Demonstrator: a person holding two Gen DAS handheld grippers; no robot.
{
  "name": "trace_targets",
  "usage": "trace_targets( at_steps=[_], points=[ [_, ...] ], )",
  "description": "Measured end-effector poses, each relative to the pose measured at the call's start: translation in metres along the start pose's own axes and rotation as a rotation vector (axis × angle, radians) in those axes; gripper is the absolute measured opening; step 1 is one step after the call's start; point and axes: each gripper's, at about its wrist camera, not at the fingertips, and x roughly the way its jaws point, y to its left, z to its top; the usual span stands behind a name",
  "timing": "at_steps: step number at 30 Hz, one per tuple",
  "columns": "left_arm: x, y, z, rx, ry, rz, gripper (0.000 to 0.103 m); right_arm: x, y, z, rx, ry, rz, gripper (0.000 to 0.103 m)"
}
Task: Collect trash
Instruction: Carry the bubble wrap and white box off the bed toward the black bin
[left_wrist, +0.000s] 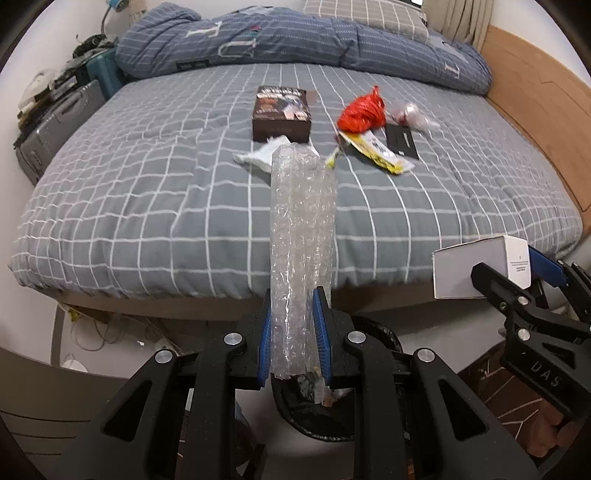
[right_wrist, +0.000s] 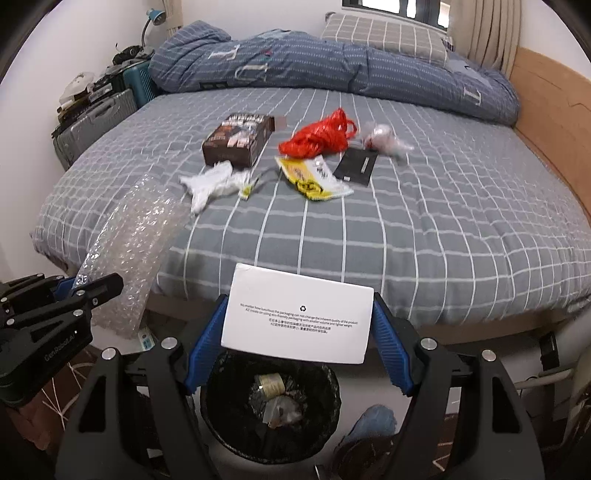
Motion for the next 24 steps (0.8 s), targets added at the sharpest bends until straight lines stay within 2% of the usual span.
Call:
trace_targets(
  at_steps=[13,24],
  points=[
    [0.030,-0.006,-0.054,-0.017,0.098,-0.042,0.020,0.023,0.006,-0.052,-0.008,0.092,0.005,0.071],
    [0.062,-0.005,-0.088,-0.011,0.184,-0.028,0.020,0.048,0.017,-0.084,-0.029,0.174,0.008,0.071]
  ],
)
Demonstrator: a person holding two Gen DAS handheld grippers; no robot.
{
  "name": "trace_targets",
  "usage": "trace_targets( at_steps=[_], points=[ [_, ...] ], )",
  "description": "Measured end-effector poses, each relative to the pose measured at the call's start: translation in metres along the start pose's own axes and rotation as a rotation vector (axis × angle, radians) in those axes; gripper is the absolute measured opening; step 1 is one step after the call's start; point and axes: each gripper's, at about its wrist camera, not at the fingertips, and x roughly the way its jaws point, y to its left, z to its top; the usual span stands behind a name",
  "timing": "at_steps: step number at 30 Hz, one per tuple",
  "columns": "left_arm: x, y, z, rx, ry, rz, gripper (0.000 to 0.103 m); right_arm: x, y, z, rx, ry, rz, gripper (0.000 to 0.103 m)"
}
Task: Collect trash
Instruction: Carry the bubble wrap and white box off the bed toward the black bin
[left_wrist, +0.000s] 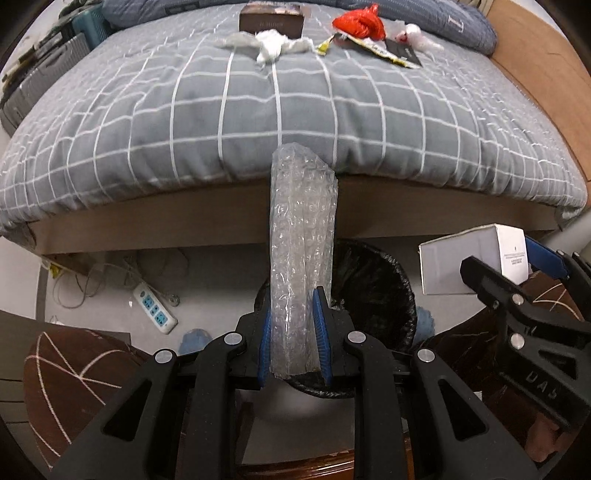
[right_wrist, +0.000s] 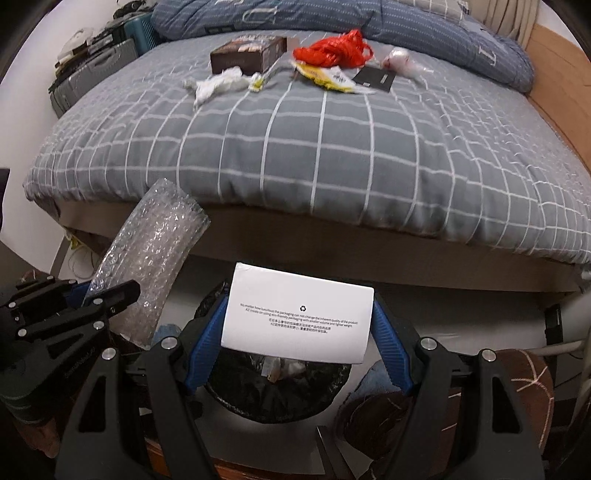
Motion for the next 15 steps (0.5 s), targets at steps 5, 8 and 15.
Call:
trace_targets(
  at_steps=[5,8,15],
  points=[
    [0.003,0.007,-0.003,-0.006,0.008,0.007,0.020,0.018,0.007,-0.006,0.017,0.059,0.040,0.071],
    [0.001,0.017,-0.004,-0.025,0.005,0.018,0.020,0.028,0.018,-0.007,-0.002,0.076,0.052,0.071],
    [0.015,0.029,-0.008,-0.052,0.038,0.037,0.020,0.042,0.039,-0.008,-0.061,0.098,0.051,0.082]
  ],
)
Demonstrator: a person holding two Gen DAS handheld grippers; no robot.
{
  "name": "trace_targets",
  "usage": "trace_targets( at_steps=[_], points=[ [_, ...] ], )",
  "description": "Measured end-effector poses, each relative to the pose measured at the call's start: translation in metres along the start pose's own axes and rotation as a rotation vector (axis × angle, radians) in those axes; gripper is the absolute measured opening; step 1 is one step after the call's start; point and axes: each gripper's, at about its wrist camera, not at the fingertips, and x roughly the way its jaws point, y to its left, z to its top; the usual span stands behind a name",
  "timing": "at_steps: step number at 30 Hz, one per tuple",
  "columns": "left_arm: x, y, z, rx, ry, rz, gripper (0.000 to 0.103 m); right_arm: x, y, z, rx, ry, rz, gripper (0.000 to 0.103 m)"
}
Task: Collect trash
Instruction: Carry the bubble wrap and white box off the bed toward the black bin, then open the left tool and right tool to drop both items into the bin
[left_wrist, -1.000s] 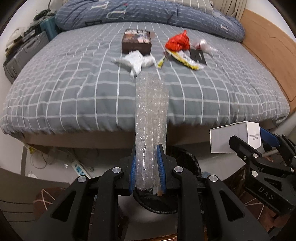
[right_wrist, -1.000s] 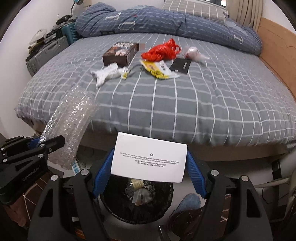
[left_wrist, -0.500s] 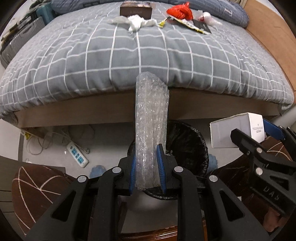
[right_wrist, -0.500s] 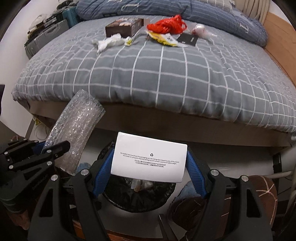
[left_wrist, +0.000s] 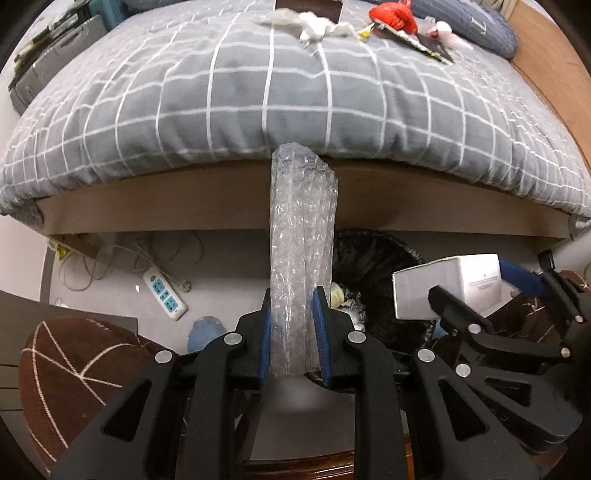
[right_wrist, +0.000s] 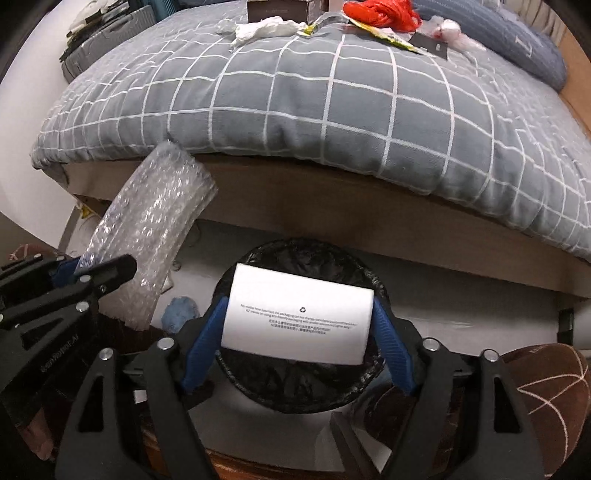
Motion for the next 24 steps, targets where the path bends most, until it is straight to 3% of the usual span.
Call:
trace_targets(
  at_steps=[5,15,24],
  points=[
    [0.016,-0.009,0.001,0.016,0.031,-0.007,0.020,0.002,-0.014,-0.004,0.012,-0.011,-0.041,0.092],
    [0.047,-0.075,0.006,0.144,0.079,-0.059,0.020,0.000,-0.083,-0.020,0.141,0.025,-0.119,0.094],
    [0.057,-0.124,0.006,0.228,0.086,-0.087,0.021,-0.012,-0.119,-0.029,0.206,0.015,-0.146,0.094]
  ],
)
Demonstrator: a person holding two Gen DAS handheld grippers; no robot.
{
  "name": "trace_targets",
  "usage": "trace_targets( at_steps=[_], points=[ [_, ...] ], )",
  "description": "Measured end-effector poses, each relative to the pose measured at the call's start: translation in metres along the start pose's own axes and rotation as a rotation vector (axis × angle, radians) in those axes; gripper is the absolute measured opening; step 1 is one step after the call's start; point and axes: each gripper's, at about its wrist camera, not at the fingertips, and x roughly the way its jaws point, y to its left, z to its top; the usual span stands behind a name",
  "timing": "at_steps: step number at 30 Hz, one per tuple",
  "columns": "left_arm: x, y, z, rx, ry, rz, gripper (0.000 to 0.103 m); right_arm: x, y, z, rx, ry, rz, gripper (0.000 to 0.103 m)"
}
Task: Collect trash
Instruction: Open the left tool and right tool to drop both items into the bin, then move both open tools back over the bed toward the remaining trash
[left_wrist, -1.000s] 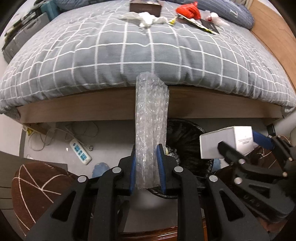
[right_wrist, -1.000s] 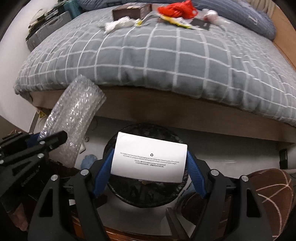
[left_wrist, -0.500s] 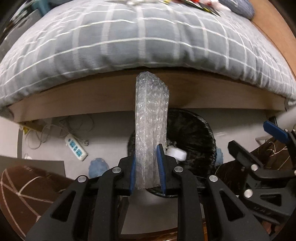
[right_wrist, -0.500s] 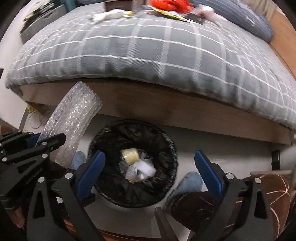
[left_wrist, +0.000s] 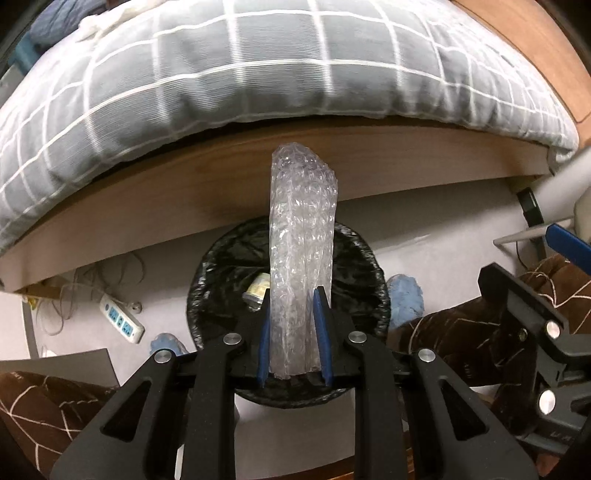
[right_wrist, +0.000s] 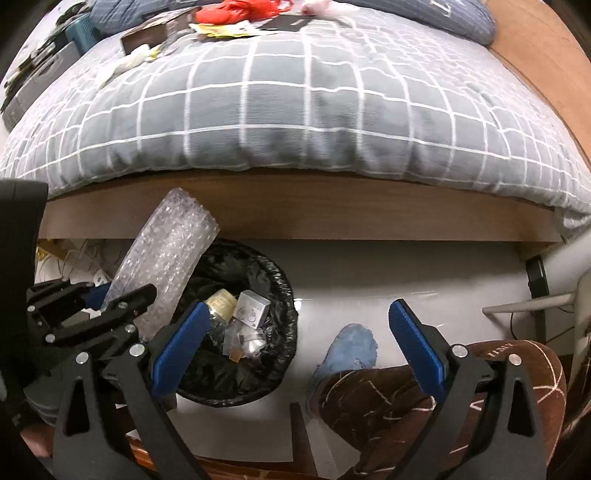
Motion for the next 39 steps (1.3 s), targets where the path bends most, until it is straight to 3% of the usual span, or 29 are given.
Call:
trace_targets(
  at_steps=[6,19,23,39],
  points=[
    [0.000,0.004,-0.001,-0.026,-0.003,0.019,0.027,0.007,-0.010,0.002,0.029,0.007,-0.003,0.094],
    [-0.020,0.035,-0.002,-0.113,-0.086,0.047,0.093,0.001,0.000,0.011,0.002,-0.020,-0.010,0.094],
    [-0.030,0.045,-0.003,-0.121,-0.113,0.066,0.097,-0.007,0.006,0.017,-0.007,-0.042,-0.004,0.094],
    [-0.089,0.108,0.004,-0.220,-0.236,0.134,0.097,-0.044,0.051,0.064,-0.090,-0.191,0.012,0.094]
  ],
)
